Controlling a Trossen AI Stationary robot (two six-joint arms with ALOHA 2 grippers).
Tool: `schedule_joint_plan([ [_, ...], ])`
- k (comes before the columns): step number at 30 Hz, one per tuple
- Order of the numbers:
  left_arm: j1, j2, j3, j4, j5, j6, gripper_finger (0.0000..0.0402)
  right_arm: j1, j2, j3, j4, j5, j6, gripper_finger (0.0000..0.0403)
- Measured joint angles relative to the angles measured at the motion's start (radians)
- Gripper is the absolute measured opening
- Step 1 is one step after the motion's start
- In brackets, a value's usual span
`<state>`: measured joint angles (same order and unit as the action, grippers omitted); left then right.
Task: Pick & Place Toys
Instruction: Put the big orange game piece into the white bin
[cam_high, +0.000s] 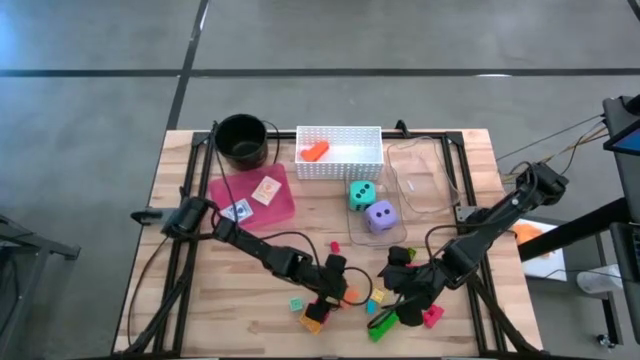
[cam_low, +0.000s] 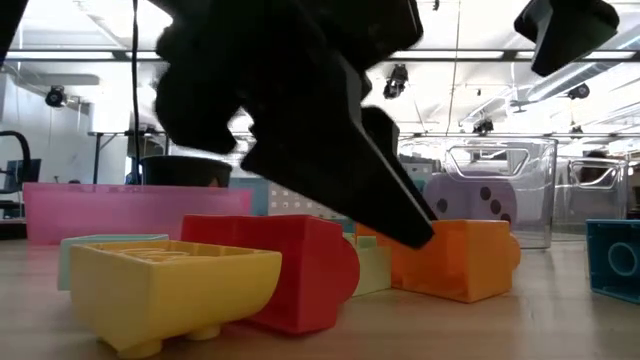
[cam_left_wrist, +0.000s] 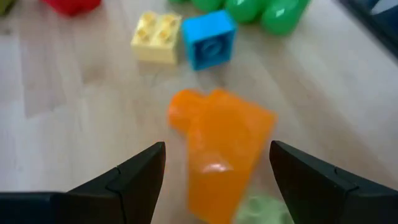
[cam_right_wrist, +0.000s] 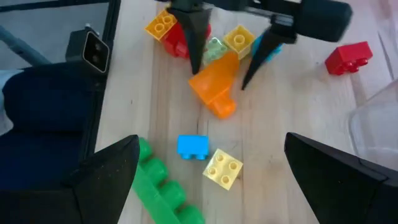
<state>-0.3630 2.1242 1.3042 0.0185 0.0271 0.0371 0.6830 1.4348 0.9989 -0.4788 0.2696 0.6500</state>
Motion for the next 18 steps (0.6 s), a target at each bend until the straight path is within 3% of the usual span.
schedule_joint_plan([
  [5,0.011,0.001,0.000,0.005,0.006,-0.011,0.0274,0.000,-0.001,0.008,0.000,0.022,-0.006,0.0400],
  [18,0.046,0.001,0.000,-0.015,0.052,-0.045,0.0160,0.000,0.005,0.005,-0.001,0.021,-0.007,0.0400],
])
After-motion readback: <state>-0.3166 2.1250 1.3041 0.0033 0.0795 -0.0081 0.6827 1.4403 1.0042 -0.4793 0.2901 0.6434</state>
